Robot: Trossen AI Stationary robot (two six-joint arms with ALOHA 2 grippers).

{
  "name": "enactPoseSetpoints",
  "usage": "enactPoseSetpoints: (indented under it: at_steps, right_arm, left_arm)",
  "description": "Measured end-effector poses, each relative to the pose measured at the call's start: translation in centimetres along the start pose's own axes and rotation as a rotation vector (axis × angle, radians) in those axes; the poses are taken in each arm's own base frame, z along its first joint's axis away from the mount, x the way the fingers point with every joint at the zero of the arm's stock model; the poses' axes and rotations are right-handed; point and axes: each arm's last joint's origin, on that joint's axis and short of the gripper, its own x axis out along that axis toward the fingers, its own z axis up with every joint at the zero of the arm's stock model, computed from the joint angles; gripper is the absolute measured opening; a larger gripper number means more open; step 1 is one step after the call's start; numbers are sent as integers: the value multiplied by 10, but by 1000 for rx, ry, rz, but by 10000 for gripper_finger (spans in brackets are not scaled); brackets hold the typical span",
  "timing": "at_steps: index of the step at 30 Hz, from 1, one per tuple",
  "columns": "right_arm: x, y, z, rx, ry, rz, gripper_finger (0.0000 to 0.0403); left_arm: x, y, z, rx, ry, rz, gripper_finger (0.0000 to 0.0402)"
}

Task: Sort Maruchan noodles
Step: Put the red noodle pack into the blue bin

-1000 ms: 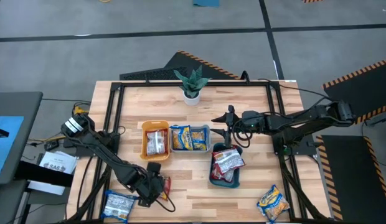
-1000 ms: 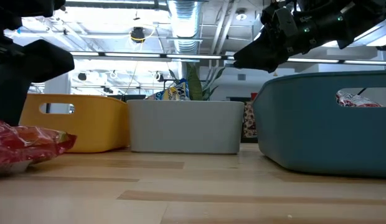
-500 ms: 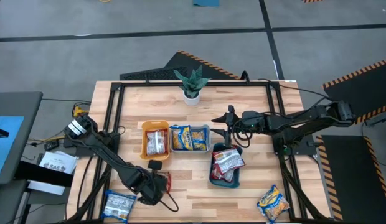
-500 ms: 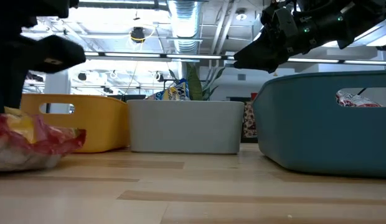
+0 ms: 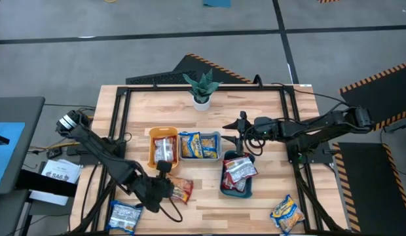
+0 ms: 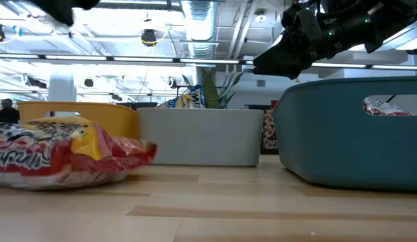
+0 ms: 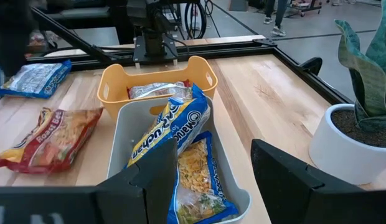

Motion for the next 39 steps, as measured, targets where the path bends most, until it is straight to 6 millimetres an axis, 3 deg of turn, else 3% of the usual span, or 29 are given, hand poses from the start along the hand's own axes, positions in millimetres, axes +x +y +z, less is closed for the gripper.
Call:
enactPoseSetpoints:
  at_steps: [6, 12, 17, 22, 29, 33, 39]
  right_arm:
    - [0, 0, 0, 0, 0, 0, 226]
    - [0, 0, -1, -2, 11, -1, 226]
    - [0, 0, -1, -2, 14, -1, 226]
    - [0, 0, -1, -2, 14, -1, 226]
    - [0, 0, -1, -1, 14, -1, 226]
    - [0, 0, -1, -1, 14, -1, 226]
    - [0, 0, -3, 4, 28, -1, 226]
  left_arm:
    - [0, 14, 2, -4, -20, 5, 0]
    - [27, 14, -27, -116, 35, -43, 12]
    - [42, 7, -45, -270, 10, -122, 68]
    - [48, 3, -57, -366, 6, -126, 150]
    - [55, 4, -62, -308, -12, -92, 255]
    - [62, 6, -62, -264, -9, -76, 284]
    - [89, 5, -69, -183, 62, -57, 288]
